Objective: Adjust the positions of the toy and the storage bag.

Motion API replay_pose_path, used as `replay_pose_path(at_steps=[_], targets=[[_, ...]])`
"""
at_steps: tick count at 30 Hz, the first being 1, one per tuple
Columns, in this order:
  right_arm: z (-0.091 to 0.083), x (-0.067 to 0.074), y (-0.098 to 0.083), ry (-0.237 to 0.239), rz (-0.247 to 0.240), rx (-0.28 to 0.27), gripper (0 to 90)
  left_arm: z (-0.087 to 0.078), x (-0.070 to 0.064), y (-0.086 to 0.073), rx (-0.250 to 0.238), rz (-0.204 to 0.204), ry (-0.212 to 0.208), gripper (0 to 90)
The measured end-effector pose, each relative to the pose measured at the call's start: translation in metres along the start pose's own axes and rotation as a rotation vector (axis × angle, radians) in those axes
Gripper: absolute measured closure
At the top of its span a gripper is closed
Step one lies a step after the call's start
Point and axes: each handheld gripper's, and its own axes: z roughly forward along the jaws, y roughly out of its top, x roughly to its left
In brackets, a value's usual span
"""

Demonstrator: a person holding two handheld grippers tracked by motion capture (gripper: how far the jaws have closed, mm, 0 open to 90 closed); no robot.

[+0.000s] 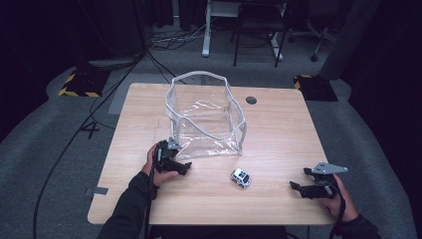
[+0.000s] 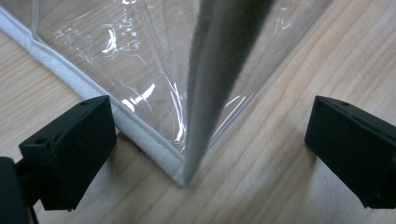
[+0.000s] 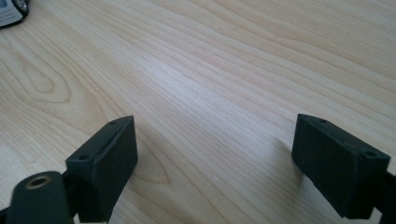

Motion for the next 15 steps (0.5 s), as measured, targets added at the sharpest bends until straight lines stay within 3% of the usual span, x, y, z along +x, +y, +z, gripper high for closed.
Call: replay_pose_path(at_steps=[3,4,5,6,7,8,10,11,13,14,15], targets=[[0.005,-0.002,0.014,0.035,-0.035,0.074,14.6,0.000,0.000,0.001,0.003,0.010,0.015,2.2],[0.009,-0.004,0.018,0.012,-0.026,0.081,16.4,0.001,0.000,0.001,0.001,0.013,0.005,2.3],[0.013,-0.003,0.025,-0.028,0.019,0.092,18.8,0.000,0.000,0.001,0.002,0.011,0.002,2.3],[0.021,-0.005,0.037,-0.080,0.046,0.104,25.9,0.000,-0.001,0.000,0.006,0.006,-0.007,2.3],[0.023,-0.006,0.043,-0.070,0.053,0.094,24.6,0.000,-0.001,0.000,0.006,0.006,-0.007,2.3],[0.024,-0.009,0.048,-0.031,0.061,0.062,23.1,-0.001,-0.003,-0.002,0.006,-0.025,-0.018,2.3],[0.026,-0.013,0.058,0.029,0.077,0.003,23.1,-0.001,-0.003,-0.002,0.012,-0.024,-0.012,2.3],[0.026,-0.013,0.058,0.029,0.077,0.003,23.1,-0.001,-0.003,-0.002,0.003,-0.024,-0.007,2.3],[0.029,-0.013,0.068,0.063,0.017,-0.028,21.5,-0.003,-0.003,-0.003,0.010,-0.015,-0.007,2.3],[0.033,-0.011,0.077,0.040,-0.050,-0.068,26.0,-0.002,-0.003,-0.003,0.003,-0.018,0.003,2.3],[0.033,-0.011,0.077,0.040,-0.050,-0.068,26.0,-0.002,-0.004,-0.004,0.002,-0.019,0.004,2.3]])
